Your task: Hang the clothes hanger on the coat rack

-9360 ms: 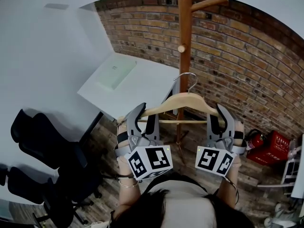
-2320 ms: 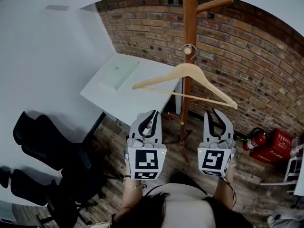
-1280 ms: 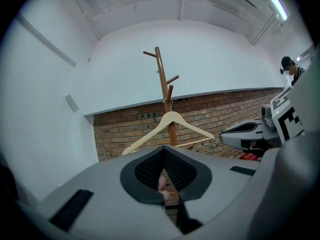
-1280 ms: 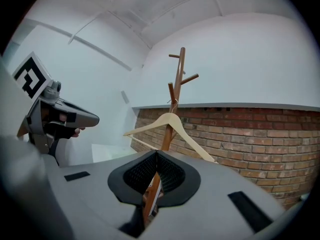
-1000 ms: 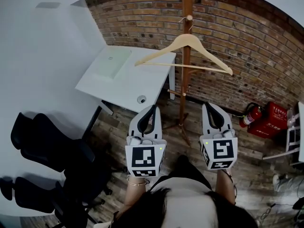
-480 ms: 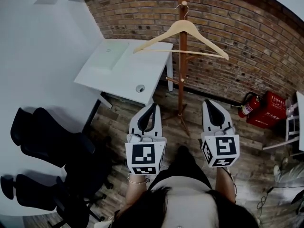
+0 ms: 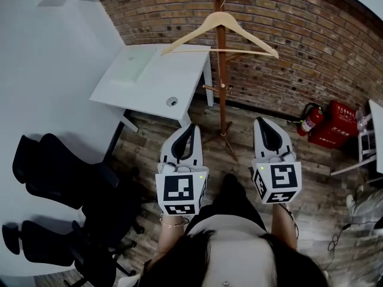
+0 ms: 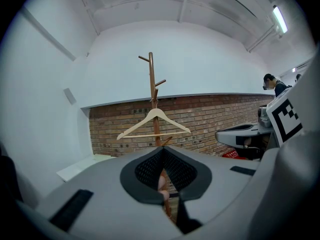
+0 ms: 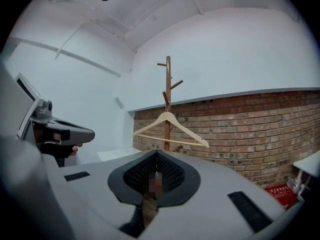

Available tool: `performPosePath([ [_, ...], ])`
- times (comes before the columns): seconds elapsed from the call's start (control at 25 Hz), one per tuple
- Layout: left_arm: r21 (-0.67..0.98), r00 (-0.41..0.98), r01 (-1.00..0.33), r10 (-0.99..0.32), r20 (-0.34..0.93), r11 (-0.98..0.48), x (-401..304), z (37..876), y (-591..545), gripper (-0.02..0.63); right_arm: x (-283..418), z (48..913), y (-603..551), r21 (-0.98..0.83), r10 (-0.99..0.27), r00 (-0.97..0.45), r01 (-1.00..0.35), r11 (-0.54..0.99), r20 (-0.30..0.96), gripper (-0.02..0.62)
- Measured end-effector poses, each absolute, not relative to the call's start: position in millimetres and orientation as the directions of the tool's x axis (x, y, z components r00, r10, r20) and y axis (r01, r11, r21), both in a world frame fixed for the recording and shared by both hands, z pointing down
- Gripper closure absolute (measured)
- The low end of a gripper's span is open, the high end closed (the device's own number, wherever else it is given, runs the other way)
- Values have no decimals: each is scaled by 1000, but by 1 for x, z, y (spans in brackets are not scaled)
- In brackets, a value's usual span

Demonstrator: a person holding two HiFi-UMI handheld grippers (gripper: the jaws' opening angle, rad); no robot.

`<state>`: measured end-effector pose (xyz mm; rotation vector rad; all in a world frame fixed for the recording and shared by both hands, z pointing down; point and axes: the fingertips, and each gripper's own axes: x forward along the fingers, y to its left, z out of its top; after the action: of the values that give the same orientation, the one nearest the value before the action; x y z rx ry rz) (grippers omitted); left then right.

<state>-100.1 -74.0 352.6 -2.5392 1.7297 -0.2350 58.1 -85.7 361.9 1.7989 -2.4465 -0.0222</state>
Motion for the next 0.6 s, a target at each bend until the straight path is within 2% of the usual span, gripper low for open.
performPosePath([
  [0.6, -117, 370, -917, -924, 100, -380, -105, 356, -62, 597, 53, 359, -73, 85, -955, -290, -952, 295, 58, 558],
])
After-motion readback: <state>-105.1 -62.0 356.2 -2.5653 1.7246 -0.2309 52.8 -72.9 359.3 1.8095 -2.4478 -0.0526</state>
